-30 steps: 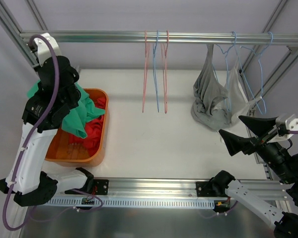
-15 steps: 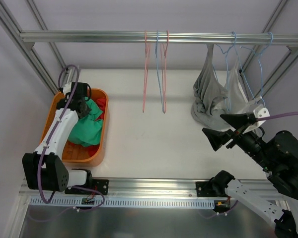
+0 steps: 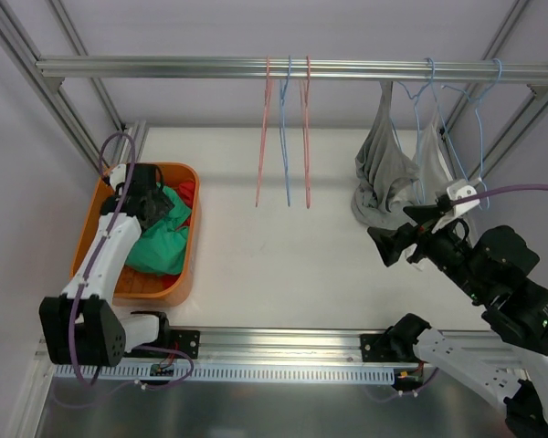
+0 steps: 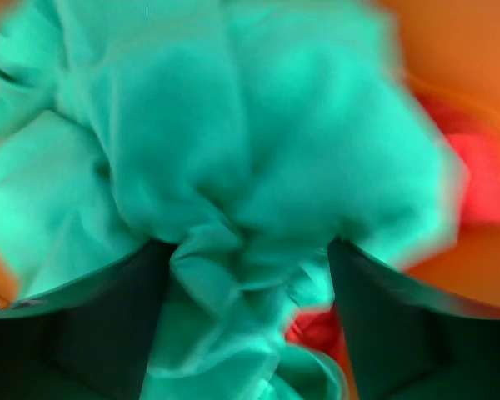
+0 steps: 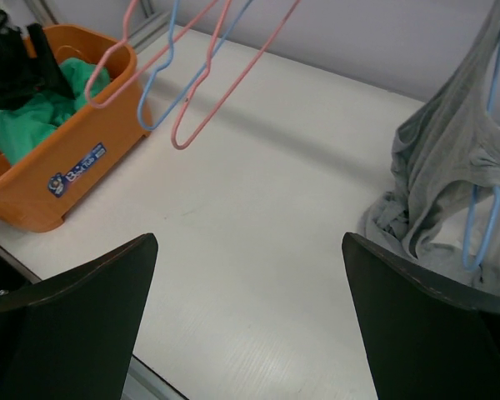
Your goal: Remove the tank top from the hanger
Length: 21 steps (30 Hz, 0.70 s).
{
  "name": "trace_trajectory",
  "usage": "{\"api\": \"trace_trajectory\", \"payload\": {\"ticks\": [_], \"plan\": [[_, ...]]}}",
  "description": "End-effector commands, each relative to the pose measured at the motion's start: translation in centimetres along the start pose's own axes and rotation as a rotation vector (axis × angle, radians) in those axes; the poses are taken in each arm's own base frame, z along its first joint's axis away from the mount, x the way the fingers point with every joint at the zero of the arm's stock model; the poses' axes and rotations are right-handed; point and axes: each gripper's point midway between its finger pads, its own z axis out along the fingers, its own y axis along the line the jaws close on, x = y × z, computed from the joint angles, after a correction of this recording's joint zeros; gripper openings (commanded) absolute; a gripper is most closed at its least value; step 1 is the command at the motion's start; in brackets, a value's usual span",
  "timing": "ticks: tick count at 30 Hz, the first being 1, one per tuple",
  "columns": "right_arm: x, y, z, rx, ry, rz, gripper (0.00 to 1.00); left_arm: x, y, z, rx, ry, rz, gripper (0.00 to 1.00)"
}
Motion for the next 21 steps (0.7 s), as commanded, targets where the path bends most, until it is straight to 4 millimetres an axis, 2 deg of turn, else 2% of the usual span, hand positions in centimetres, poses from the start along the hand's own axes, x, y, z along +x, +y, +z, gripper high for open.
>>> {"api": "trace_trajectory", "payload": {"ticks": [1, 2, 3, 4, 5, 6, 7, 8, 9, 10, 11, 12, 13, 15, 16, 17, 19, 21], "plan": [[-1.1, -2.3, -0.2, 0.136, 0.015, -0.004, 1.00, -5.6, -0.5, -7.3, 0.156, -0.191, -0.037, 0.79], [-1.6, -2.5, -0.6, 0.150, 0.015, -0.010, 1.00, -5.9, -0.3, -8.6, 0.174, -0.202, -0.028, 0.84], [-1.8, -3.2, -0.5, 0.192, 0.028, -0.019, 1.00, -6.7, -0.2, -10.6, 0.215, -0.242, -0.031, 0.95], [-2.1, -3.7, -0.5, 0.219, 0.033, -0.030, 1.00, -7.7, -0.5, -12.5, 0.264, -0.277, -0.001, 0.99], [-2.8, -4.7, -1.1, 0.274, 0.035, -0.042, 1.00, -7.4, -1.3, -13.9, 0.343, -0.267, 0.024, 0.99], [-2.8, -5.0, -0.5, 0.299, 0.066, -0.062, 0.99, -7.5, -1.8, -15.3, 0.404, -0.277, 0.050, 0.99], [-3.0, -5.5, -0.5, 0.330, 0.078, -0.078, 0.99, -7.9, -2.1, -17.7, 0.483, -0.315, 0.091, 0.99], [-3.7, -6.3, -0.9, 0.372, 0.082, -0.109, 0.99, -6.9, -3.4, -19.3, 0.601, -0.284, 0.138, 0.99], [-3.9, -6.6, -0.6, 0.388, 0.095, -0.129, 0.99, -6.3, -3.9, -21.2, 0.687, -0.290, 0.175, 0.99], [-3.7, -6.7, 0.4, 0.403, 0.139, -0.157, 0.99, -5.8, -4.3, -22.6, 0.759, -0.292, 0.233, 0.99], [-4.6, -7.1, 0.5, 0.420, 0.137, -0.169, 1.00, -5.0, -4.8, -23.8, 0.832, -0.280, 0.269, 0.99], [-4.8, -7.3, 1.1, 0.423, 0.149, -0.171, 0.96, -3.4, -5.6, -25.9, 0.963, -0.242, 0.321, 0.99], [-4.4, -7.4, 2.8, 0.419, 0.195, -0.178, 0.93, -2.6, -5.8, -26.8, 1.021, -0.226, 0.351, 0.99], [-4.9, -8.7, 4.0, 0.425, 0.213, -0.131, 0.87, -0.6, -6.2, -29.1, 1.164, -0.170, 0.400, 0.99], [-4.6, -9.8, 5.4, 0.451, 0.245, -0.118, 0.86, 0.0, -6.2, -29.6, 1.198, -0.150, 0.411, 0.99], [-4.5, -11.7, 5.6, 0.498, 0.256, -0.088, 0.86, 0.4, -6.2, -30.2, 1.227, -0.138, 0.419, 0.99], [-5.5, -12.9, 6.7, 0.490, 0.232, -0.053, 0.85, 1.5, -5.7, -31.3, 1.284, -0.135, 0.448, 0.99], [-5.5, -14.2, 8.2, 0.456, 0.218, -0.006, 0.83, 2.0, -5.0, -32.0, 1.304, -0.171, 0.472, 0.99]]}}
